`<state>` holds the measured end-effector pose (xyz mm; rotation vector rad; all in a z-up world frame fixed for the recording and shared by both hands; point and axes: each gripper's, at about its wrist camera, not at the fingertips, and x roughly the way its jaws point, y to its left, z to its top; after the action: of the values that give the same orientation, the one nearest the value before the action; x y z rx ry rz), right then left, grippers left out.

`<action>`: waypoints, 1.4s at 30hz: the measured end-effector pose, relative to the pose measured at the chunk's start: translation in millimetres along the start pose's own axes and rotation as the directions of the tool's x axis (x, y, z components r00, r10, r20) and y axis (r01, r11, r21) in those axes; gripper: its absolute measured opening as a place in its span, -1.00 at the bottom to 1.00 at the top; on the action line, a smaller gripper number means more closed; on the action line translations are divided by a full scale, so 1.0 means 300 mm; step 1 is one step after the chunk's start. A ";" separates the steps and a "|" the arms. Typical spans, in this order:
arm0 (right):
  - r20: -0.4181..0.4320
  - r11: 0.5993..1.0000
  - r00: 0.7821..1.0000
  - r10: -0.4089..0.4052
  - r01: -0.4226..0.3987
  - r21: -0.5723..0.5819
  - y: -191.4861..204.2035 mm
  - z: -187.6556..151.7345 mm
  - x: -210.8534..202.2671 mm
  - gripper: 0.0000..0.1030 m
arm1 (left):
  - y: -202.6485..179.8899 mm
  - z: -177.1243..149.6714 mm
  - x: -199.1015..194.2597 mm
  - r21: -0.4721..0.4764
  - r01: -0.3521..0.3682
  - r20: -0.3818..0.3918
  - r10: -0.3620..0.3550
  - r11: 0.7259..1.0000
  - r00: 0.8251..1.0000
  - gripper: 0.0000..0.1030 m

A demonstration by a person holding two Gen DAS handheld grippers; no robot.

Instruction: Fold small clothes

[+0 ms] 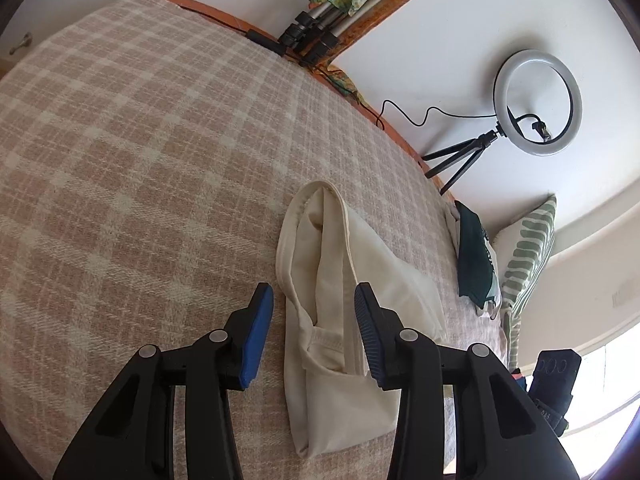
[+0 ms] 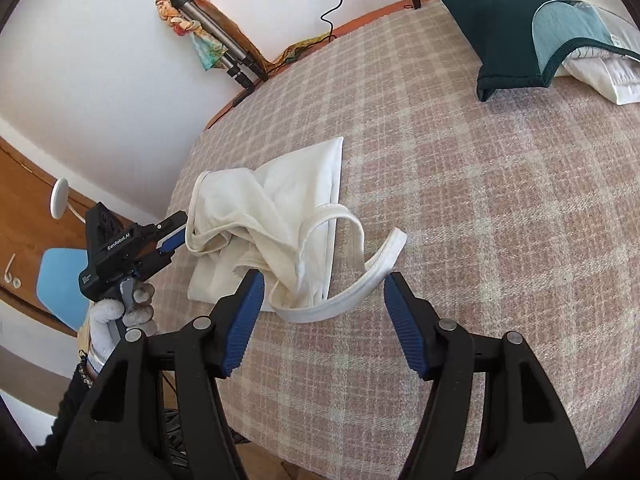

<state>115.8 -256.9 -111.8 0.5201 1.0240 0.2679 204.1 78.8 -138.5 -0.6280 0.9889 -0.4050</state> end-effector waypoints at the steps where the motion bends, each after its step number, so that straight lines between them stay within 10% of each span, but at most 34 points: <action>1: 0.006 1.000 1.000 -0.001 0.001 0.004 -0.003 0.009 0.006 0.27 | -0.003 0.004 0.000 0.006 -0.011 0.010 0.011 1.000 1.000 -0.77; 5: 0.005 1.000 1.000 0.012 -0.012 -0.026 0.028 0.028 0.028 0.07 | 0.002 0.004 -0.010 0.016 -0.025 0.029 0.025 1.000 0.999 -1.00; 9: -0.006 0.996 1.000 -0.021 0.021 -0.090 0.068 0.028 0.053 -0.75 | -0.001 -0.017 -0.065 0.032 -0.027 0.059 0.025 0.999 0.998 -1.00; 23: 0.054 0.953 0.993 -0.105 0.116 -0.279 0.164 -0.027 -0.005 -0.80 | -0.103 -0.172 -0.270 0.279 -0.103 0.100 0.078 0.955 0.992 -1.00; 27: 0.034 0.947 0.992 -0.119 0.124 -0.297 0.175 -0.050 0.017 -0.80 | -0.030 -0.120 -0.223 0.124 -0.040 0.052 0.034 0.991 0.998 -0.78; 29: 0.044 0.941 0.992 -0.122 0.130 -0.312 0.187 -0.052 0.013 -0.80 | 0.002 -0.089 -0.185 0.048 -0.012 0.012 0.011 0.999 1.000 -0.10; 36: 0.042 0.945 0.990 -0.135 0.141 -0.295 0.170 -0.046 0.026 -0.80 | 0.075 -0.022 -0.071 -0.115 0.079 0.049 -0.074 0.990 0.996 -0.05; 39: 0.031 0.949 0.990 -0.134 0.137 -0.283 0.159 -0.041 0.038 -0.80 | 0.094 -0.004 -0.017 -0.156 0.114 0.047 -0.108 0.981 0.993 -0.12; 41: 0.034 0.948 0.990 -0.140 0.143 -0.284 0.160 -0.039 0.040 -0.80 | 0.098 0.003 0.004 -0.150 0.096 0.048 -0.089 0.984 0.995 -0.98; 42: 0.036 0.948 0.989 -0.141 0.146 -0.284 0.160 -0.036 0.040 -0.80 | 0.103 0.006 0.009 -0.152 0.088 0.052 -0.081 0.985 0.995 -0.92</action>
<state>113.7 -207.7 -99.8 0.1838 0.9828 0.2765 208.1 101.1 -159.6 -0.8172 0.9585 -0.3897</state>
